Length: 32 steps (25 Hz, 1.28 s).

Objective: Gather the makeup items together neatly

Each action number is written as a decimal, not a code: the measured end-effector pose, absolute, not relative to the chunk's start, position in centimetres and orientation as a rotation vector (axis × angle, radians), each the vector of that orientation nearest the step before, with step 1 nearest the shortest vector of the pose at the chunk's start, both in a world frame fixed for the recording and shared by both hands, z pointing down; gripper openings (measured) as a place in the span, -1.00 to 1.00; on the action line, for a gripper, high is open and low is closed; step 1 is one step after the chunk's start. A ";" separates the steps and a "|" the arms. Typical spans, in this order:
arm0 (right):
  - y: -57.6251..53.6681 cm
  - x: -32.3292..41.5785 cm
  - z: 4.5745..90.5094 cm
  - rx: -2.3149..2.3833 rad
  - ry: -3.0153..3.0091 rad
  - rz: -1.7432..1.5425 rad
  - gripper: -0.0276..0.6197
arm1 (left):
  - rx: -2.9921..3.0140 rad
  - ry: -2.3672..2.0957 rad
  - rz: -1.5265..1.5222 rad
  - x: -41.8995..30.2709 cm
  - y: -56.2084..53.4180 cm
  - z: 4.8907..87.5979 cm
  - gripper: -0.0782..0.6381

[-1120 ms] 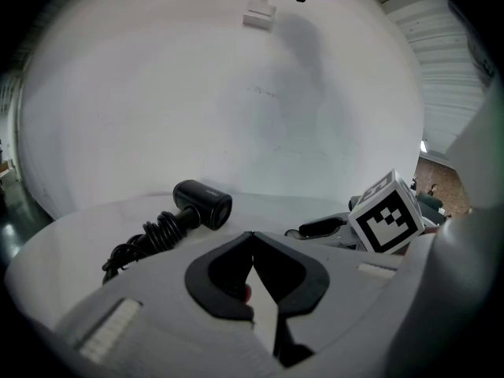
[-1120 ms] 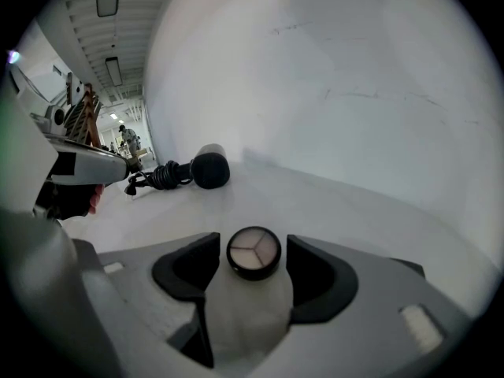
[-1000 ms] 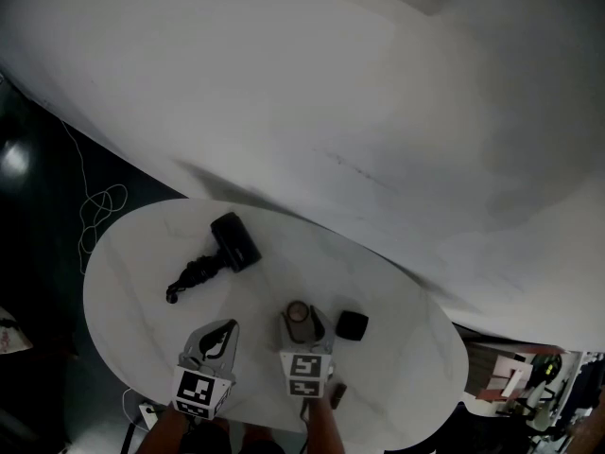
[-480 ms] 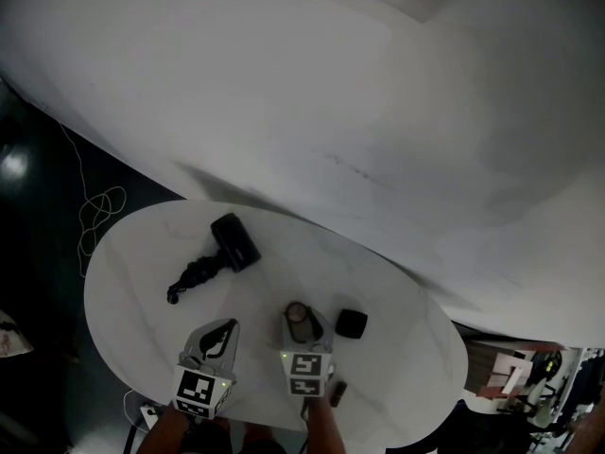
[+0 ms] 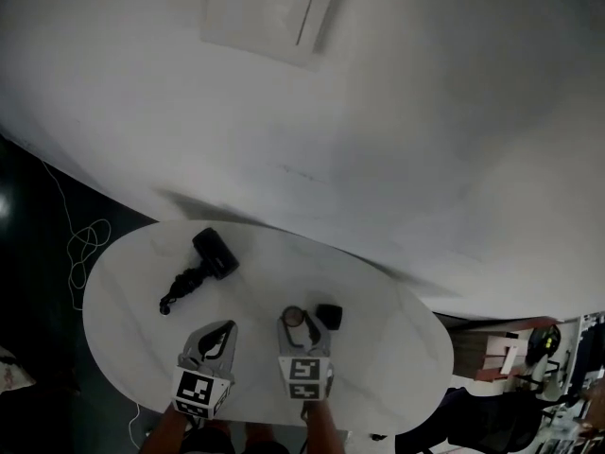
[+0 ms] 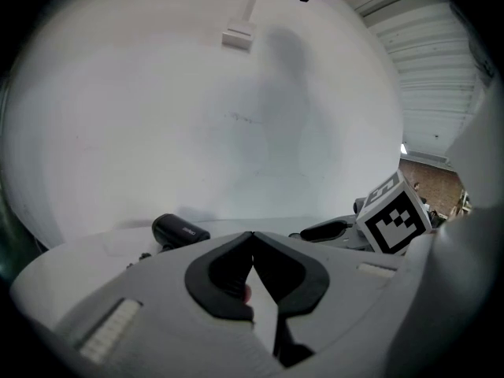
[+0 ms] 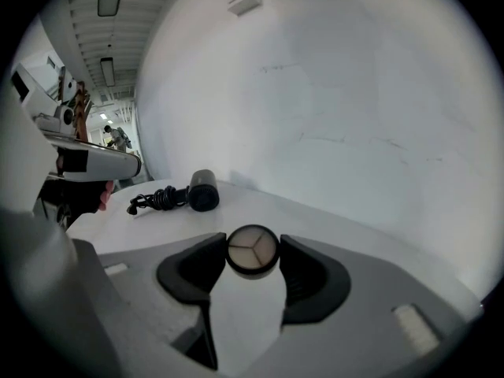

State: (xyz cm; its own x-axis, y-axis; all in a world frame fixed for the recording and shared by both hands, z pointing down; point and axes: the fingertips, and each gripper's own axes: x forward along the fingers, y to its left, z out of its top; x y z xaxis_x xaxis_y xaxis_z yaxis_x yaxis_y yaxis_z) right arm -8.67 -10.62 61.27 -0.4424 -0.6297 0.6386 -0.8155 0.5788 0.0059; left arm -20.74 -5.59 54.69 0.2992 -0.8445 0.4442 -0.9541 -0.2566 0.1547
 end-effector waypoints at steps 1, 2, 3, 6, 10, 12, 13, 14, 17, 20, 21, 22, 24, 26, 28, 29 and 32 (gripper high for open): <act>-10.5 -8.2 60.6 1.166 -2.212 0.400 -0.25 | 2.201 -1.600 0.378 -20.4 -5.6 54.2 -0.75; -10.4 -7.7 59.9 1.188 -2.210 0.395 -0.25 | 2.220 -1.590 0.374 -20.0 -5.7 53.7 -0.75; -10.3 -7.2 59.2 1.211 -2.206 0.390 -0.25 | 2.241 -1.579 0.370 -19.5 -5.8 53.2 -0.75; -9.7 -5.5 57.4 1.280 -2.195 0.383 -0.25 | 2.315 -1.542 0.370 -18.2 -5.9 51.8 -0.75; -8.4 -3.2 55.3 1.366 -2.168 0.377 -0.25 | 2.393 -1.472 0.362 -16.1 -5.4 50.2 -0.75; -7.7 -2.0 54.3 1.414 -2.150 0.375 -0.25 | 2.432 -1.434 0.357 -15.0 -5.2 49.6 -0.75; -7.2 -1.3 54.0 1.438 -2.139 0.375 -0.25 | 2.452 -1.413 0.357 -14.4 -5.0 49.4 -0.75; -6.7 -0.5 53.6 1.460 -2.128 0.376 -0.25 | 2.470 -1.391 0.359 -13.7 -4.7 49.3 -0.75; -5.3 1.8 52.9 1.526 -2.094 0.381 -0.25 | 2.516 -1.327 0.365 -11.7 -4.0 48.9 -0.75; -3.8 4.2 52.4 1.585 -2.057 0.394 -0.25 | 2.549 -1.271 0.370 -9.7 -3.3 48.7 -0.75; -3.3 5.1 52.3 1.603 -2.044 0.396 -0.25 | 2.559 -1.254 0.374 -9.1 -3.0 48.7 -0.75; -2.9 6.0 52.2 1.621 -2.030 0.397 -0.25 | 2.568 -1.237 0.378 -8.4 -2.8 48.8 -0.75; -1.9 7.7 52.2 1.657 -2.003 0.407 -0.25 | 2.586 -1.203 0.386 -7.0 -2.3 48.8 -0.75; -1.0 9.4 52.3 1.686 -1.982 0.417 -0.25 | 2.604 -1.172 0.396 -5.5 -1.9 48.9 -0.75; -0.1 11.0 52.6 1.701 -1.965 0.430 -0.25 | 2.616 -1.151 0.407 -4.1 -1.4 49.1 -0.75; 0.3 11.6 52.8 1.704 -1.959 0.438 -0.25 | 2.619 -1.146 0.413 -3.5 -1.3 49.2 -0.75; 1.2 12.9 53.7 1.697 -1.953 0.461 -0.25 | 2.616 -1.141 0.430 -2.1 -0.8 49.8 -0.75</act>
